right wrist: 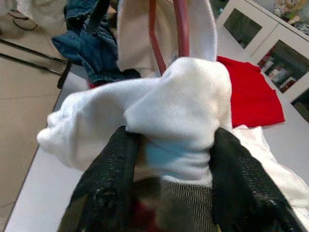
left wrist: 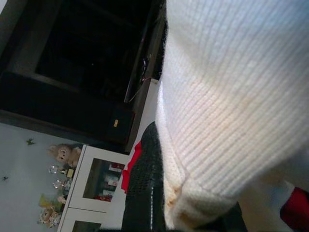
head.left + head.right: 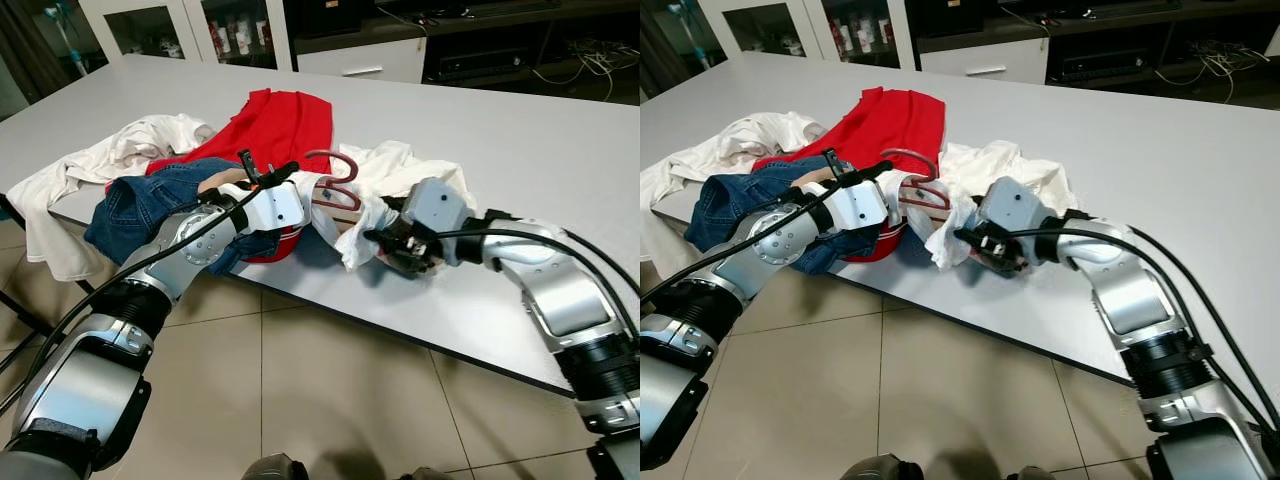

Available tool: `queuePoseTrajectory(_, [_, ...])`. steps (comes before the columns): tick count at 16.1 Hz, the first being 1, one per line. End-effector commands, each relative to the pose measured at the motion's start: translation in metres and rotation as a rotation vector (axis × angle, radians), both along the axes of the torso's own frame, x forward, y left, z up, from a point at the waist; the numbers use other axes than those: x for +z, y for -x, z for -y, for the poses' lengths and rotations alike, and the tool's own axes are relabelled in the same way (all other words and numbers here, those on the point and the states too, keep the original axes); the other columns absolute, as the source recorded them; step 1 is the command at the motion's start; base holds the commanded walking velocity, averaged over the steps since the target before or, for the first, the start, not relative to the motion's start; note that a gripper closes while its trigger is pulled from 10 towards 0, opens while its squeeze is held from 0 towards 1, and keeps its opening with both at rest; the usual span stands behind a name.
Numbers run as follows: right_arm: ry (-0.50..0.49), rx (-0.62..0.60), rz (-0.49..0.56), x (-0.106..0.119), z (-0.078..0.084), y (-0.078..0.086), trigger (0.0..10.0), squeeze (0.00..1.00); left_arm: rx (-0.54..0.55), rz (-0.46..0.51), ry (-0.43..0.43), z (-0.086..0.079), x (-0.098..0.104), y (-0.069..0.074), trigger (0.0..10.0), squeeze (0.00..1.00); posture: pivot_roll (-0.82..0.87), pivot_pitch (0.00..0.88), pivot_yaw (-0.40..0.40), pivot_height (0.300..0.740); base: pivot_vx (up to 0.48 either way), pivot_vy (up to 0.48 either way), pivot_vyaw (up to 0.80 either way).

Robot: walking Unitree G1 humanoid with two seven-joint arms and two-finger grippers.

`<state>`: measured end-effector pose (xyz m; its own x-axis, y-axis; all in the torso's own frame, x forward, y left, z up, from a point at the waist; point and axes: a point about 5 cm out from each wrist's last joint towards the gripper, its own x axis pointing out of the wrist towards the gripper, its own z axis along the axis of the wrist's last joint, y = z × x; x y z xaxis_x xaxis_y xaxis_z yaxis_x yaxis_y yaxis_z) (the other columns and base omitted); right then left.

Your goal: Hang hanger

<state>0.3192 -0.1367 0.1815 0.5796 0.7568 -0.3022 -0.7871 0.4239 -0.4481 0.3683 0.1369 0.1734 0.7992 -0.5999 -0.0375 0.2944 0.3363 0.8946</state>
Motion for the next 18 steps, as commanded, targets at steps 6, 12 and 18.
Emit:
queuePoseTrajectory(6, [0.033, -0.001, -0.003, -0.0015, -0.0035, -0.005, 0.0, 0.0, -0.02, 0.04, -0.005, 0.0059, 0.0084, -0.0018, 1.9, 0.0, -0.11, 0.0, 0.124, 0.74, 0.0, 0.0, 0.0])
queuePoseTrajectory(12, [-0.011, -0.041, -0.01, -0.0062, -0.0122, -0.0062, 0.0, 0.0, -0.039, 0.037, 0.034, 0.0105, 0.0081, -0.0004, 4.5, 0.0, -0.11, 0.0, 0.122, 0.74, 0.0, 0.0, 0.0])
queuePoseTrajectory(18, [-0.013, -0.064, 0.003, -0.0048, -0.0072, -0.0078, 0.0, 0.0, -0.054, 0.039, 0.02, 0.0102, 0.0085, 0.0005, 5.6, 0.0, -0.12, 0.0, 0.12, 0.74, 0.0, 0.0, 0.0])
